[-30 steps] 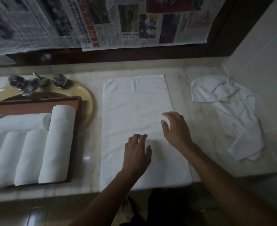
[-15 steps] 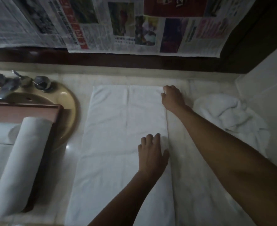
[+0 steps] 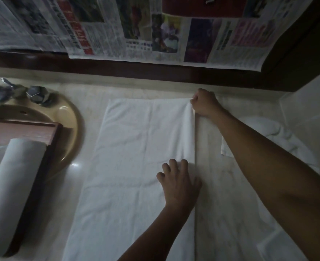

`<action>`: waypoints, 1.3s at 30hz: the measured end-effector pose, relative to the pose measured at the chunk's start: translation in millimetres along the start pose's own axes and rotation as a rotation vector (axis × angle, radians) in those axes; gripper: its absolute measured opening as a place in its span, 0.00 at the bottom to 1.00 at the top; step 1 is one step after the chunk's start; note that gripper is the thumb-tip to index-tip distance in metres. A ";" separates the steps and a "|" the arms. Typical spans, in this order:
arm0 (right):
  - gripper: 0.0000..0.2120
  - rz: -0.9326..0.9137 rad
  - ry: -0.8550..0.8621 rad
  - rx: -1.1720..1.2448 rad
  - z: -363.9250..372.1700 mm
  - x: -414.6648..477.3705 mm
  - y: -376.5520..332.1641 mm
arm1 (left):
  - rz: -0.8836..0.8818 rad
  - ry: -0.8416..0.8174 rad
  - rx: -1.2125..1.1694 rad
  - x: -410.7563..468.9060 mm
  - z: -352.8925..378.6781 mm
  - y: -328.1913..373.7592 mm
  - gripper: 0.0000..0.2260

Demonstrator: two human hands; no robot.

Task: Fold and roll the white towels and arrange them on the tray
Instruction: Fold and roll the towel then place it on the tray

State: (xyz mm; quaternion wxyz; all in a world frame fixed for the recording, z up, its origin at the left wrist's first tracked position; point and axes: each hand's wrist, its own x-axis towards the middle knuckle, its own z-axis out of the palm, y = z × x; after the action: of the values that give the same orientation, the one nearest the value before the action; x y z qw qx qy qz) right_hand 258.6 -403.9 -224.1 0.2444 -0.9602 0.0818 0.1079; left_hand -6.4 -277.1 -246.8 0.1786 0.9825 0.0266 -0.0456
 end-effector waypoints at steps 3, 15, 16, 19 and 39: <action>0.06 0.031 0.039 0.112 -7.4 -3.8 6.4 | 0.014 -0.045 -0.025 0.1 -2.9 4.5 0.14; 0.11 -0.073 -0.223 0.640 -40.0 -24.1 -41.6 | -0.058 -0.225 -0.656 2.0 -86.1 -27.7 0.03; 0.11 -0.121 -0.187 0.626 -36.5 -25.3 -50.7 | -0.095 -0.261 -0.730 2.5 -98.0 -39.4 0.04; 0.11 -0.237 -0.122 0.584 -19.9 -26.1 -82.7 | -0.206 -0.335 -0.996 6.3 -127.5 -82.0 0.07; 0.08 -0.423 0.066 -0.050 160.2 -6.1 -205.1 | -0.736 -0.390 -1.427 23.8 -130.0 -256.0 0.13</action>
State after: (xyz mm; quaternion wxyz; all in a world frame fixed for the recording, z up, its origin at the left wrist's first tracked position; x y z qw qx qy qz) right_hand 269.0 -147.5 -267.3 0.2347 -0.9648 -0.1164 0.0246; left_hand 10.2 9.0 -217.2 0.7347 0.5357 0.3379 -0.2431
